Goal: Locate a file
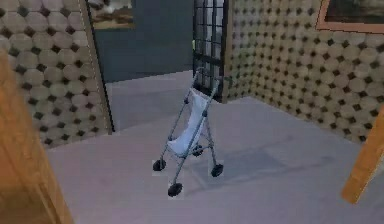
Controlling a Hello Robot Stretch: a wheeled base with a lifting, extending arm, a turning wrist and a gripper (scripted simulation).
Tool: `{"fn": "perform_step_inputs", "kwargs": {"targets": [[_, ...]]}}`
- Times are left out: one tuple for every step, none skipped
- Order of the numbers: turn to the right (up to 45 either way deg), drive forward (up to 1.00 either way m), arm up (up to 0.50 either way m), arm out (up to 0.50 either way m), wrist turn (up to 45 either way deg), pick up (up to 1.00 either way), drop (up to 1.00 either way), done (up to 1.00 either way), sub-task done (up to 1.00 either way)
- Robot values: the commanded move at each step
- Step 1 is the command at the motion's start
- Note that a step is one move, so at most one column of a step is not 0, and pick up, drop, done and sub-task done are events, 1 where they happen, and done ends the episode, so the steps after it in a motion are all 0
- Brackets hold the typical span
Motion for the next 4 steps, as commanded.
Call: {"fn": "perform_step_inputs", "kwargs": {"targets": [[6.0,0.0,0.0,0.0,0.0,0.0,0.0,0.0,0.0],[0.0,0.3,0.0,0.0,0.0,0.0,0.0,0.0,0.0],[-33.0,0.0,0.0,0.0,0.0,0.0,0.0,0.0,0.0],[0.0,0.3,0.0,0.0,0.0,0.0,0.0,0.0,0.0]]}}
